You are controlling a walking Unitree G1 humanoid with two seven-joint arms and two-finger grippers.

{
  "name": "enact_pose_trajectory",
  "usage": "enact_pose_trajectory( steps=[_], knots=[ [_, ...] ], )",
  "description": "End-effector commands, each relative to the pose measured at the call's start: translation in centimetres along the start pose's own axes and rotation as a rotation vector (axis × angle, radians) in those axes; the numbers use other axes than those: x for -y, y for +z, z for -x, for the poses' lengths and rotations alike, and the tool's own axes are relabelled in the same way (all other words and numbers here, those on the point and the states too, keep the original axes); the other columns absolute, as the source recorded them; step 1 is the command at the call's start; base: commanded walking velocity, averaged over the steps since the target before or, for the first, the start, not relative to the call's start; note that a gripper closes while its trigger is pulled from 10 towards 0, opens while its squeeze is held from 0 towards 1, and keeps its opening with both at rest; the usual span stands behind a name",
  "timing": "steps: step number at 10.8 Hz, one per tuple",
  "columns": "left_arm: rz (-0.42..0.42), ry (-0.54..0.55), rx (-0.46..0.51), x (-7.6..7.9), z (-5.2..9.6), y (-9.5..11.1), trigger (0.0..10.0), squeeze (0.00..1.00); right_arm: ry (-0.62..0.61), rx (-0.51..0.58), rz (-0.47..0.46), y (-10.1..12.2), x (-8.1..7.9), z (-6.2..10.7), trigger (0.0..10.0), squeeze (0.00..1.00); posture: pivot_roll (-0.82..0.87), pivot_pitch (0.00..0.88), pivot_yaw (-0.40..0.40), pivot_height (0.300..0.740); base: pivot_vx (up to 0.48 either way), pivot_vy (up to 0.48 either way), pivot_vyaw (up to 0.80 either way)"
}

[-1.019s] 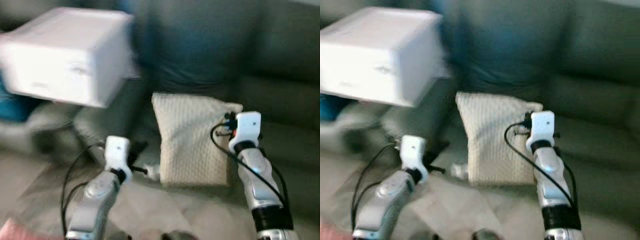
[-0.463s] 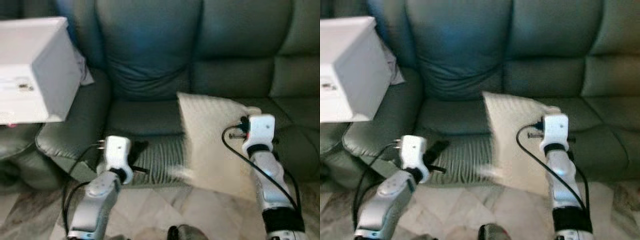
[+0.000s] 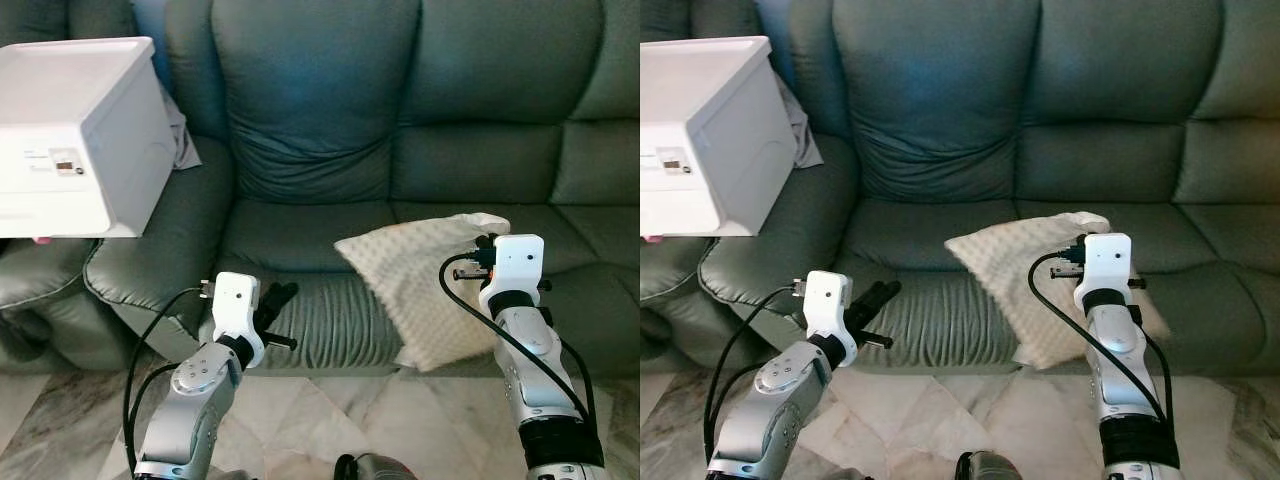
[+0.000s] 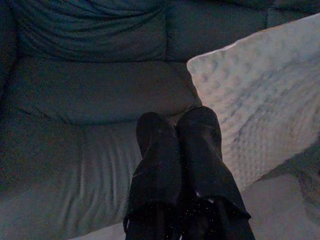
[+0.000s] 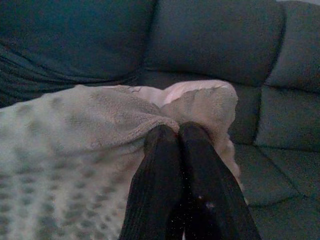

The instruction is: Move the pillow to the sofa

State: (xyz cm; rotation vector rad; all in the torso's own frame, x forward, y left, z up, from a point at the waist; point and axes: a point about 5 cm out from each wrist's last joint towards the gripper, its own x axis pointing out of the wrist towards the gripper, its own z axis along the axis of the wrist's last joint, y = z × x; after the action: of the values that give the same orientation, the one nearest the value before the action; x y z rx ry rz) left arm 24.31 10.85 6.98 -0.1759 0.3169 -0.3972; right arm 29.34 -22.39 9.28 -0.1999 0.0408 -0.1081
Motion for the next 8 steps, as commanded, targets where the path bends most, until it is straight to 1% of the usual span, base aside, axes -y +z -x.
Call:
enact_pose_trajectory(
  steps=[1, 8],
  knots=[
    [-0.002, -0.007, 0.019, 0.12, 0.08, 0.45, 10.0, 0.00, -0.008, 0.056, -0.005, 1.16, 0.20, -0.16, 10.0, 0.00, -0.03, 0.000, -0.009, 0.740, 0.000, 0.000, 0.00],
    [0.005, -0.015, 0.015, 0.20, 0.02, 0.39, 10.0, 0.00, -0.010, 0.051, 0.002, 1.08, 0.29, -0.14, 10.0, 0.00, -0.03, 0.000, -0.008, 0.740, 0.268, 0.000, 0.00]
  ],
)
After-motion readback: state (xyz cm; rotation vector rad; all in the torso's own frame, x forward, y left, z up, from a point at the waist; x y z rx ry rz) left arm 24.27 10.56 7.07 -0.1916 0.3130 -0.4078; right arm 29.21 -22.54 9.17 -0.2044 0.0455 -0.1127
